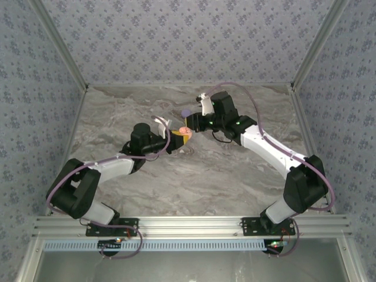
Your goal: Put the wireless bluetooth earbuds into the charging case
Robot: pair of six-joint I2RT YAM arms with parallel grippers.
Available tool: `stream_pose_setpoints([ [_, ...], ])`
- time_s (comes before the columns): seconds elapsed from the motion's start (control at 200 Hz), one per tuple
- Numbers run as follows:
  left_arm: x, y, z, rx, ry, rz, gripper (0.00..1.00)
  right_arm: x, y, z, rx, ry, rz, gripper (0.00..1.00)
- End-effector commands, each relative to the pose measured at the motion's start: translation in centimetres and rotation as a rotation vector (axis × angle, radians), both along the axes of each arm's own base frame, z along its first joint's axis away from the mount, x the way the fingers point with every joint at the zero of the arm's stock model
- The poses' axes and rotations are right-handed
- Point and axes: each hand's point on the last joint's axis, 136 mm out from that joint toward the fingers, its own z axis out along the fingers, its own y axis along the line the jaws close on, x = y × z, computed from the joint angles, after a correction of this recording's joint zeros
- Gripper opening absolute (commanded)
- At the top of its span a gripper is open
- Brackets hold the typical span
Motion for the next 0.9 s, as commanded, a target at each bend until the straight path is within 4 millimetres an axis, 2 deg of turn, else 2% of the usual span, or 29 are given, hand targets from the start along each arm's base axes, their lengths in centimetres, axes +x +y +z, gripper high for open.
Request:
stream_pose_setpoints([
  [0.0, 0.2, -0.8, 2.4, -0.041, -0.043, -0.022, 0.09, -0.4, 0.6, 3.1, 0.038, -0.079, 0.035, 0.19],
  [0.895, 0.1, -0.8, 4.5, -0.054, -0.053, -0.024, 0.09, -0.4, 1.5, 2.3, 0.015, -0.069, 0.059, 0.19],
])
